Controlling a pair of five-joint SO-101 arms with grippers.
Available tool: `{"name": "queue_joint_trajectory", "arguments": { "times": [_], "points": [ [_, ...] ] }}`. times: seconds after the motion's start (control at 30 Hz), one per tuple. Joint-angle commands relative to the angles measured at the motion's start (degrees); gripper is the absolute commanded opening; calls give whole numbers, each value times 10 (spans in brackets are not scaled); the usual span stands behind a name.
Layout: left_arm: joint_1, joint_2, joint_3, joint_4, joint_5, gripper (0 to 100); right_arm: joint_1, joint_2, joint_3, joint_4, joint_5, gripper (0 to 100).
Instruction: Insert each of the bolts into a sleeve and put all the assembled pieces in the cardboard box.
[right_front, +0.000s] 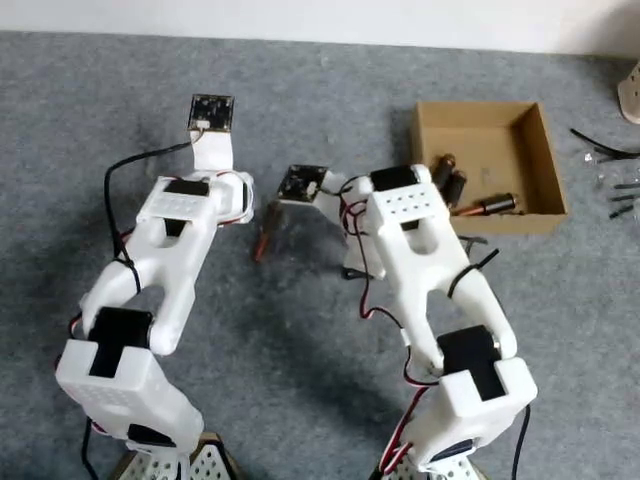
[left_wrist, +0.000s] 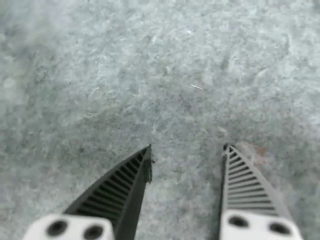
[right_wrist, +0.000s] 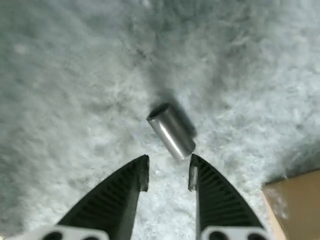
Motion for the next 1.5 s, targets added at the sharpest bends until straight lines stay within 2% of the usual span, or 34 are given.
{"name": "queue_joint_trajectory", "arguments": {
  "times": [0.0,0.57,1.33,1.47],
  "points": [
    [-22,-26,-2,-10,40,216,-16,12,-15,5,8,120],
    [-21,-26,-4,-11,40,216,-10,202,-18,-12,39,120],
    [-21,-26,-3,-21,40,216,-47,169,20,-6,34,120],
    [-21,-26,-3,-22,40,216,-52,170,18,-10,0,120]
  ]
}}
